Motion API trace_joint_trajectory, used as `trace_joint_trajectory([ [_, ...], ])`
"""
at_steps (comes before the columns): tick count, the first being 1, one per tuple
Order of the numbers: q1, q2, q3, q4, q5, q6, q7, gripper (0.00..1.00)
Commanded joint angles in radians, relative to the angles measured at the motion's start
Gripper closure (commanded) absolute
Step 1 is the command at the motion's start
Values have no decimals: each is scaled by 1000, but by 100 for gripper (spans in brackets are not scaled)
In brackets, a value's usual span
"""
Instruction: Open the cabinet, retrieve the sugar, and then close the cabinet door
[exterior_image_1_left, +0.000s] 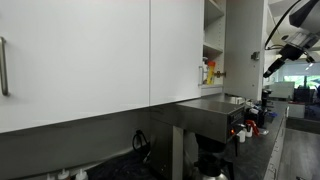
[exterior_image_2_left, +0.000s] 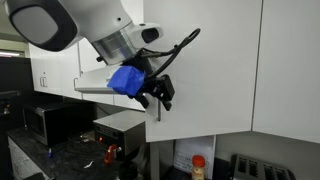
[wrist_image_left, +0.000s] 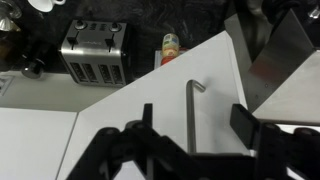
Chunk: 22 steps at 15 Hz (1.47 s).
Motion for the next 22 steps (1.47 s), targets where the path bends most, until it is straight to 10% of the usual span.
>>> trace_joint_trajectory([
  [1,-8,-104,-38,7,-131,-199,102,0],
  [13,10,-5,-9,0,-12,1,10,0],
  [22,-234,-132,21,-101,-265,-44,181,0],
])
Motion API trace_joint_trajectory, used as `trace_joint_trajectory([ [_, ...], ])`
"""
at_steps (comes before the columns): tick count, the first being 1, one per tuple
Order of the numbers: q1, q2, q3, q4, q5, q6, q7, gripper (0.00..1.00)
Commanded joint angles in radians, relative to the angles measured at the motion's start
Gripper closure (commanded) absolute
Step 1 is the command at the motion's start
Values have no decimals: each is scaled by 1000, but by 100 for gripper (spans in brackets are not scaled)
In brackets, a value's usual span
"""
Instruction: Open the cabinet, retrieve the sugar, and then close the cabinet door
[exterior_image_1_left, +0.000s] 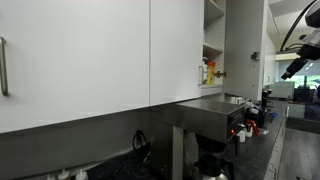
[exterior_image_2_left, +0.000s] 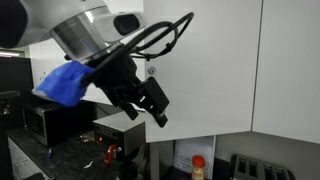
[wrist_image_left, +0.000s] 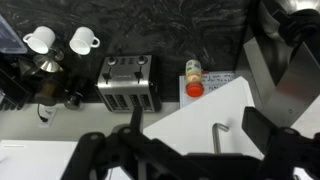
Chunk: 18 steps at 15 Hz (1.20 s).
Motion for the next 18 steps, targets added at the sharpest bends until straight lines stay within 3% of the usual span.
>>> trace_joint_trajectory([
  [1,-104,-101,32,-72,-116,-50,64,0],
  [5,-157,-226,77,-153,-219,-127,138,0],
  [10,-163,-395,158,-251,-276,-233,259,0],
  [11,-136,-378,173,-197,-278,-273,292,0],
  [14,-103,-442,220,-204,-295,-317,381,0],
  [18,-9,-479,258,-202,-289,-347,447,0],
])
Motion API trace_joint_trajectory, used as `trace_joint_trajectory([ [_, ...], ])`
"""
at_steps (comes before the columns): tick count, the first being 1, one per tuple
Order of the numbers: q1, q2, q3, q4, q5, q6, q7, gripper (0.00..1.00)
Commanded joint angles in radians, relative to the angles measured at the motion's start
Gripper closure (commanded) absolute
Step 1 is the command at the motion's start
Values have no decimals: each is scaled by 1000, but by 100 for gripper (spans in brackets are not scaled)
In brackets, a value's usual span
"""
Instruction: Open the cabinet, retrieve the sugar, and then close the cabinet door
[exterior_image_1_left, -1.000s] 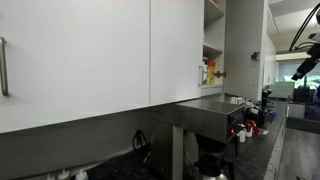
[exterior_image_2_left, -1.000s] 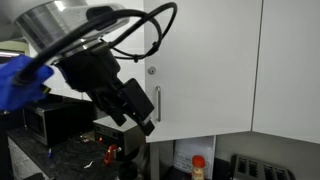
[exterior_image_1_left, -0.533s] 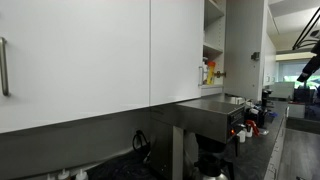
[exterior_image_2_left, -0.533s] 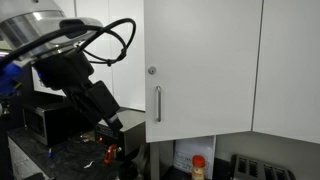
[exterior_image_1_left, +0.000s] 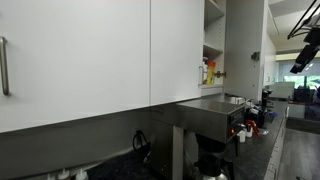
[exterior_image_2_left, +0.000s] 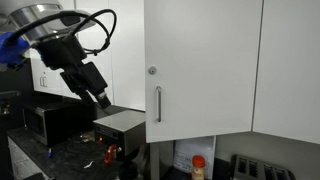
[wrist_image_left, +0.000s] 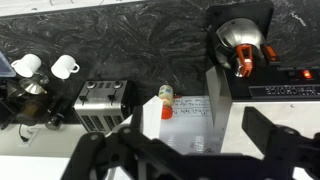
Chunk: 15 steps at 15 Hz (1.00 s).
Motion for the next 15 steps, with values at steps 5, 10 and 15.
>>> trace_joint_trajectory([
  [5,211,30,83,3,-14,12,179,0],
  [10,312,115,155,1,-21,74,315,0],
  [15,320,266,265,-1,-50,232,471,0],
])
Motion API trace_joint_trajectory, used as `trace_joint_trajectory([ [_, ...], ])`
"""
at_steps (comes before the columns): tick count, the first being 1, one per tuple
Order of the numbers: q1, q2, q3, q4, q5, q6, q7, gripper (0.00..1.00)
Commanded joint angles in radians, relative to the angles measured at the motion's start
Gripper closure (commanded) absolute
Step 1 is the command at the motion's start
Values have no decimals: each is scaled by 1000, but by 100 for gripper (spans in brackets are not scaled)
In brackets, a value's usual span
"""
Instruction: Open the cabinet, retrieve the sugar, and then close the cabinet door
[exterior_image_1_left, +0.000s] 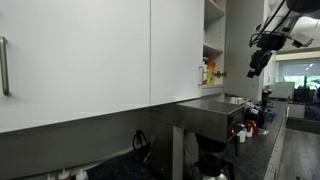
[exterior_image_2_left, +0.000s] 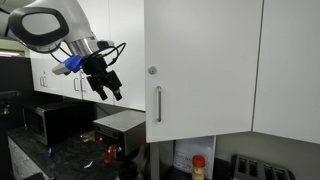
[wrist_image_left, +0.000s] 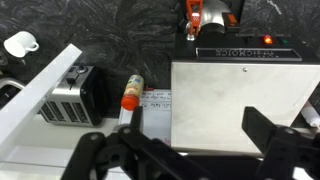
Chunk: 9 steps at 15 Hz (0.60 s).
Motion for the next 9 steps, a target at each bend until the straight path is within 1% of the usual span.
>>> trace_joint_trajectory([
  [1,-18,143,85,2,-59,125,106,0],
  [5,-69,293,182,8,-179,245,236,0],
  [9,-162,438,286,60,-372,336,384,0],
])
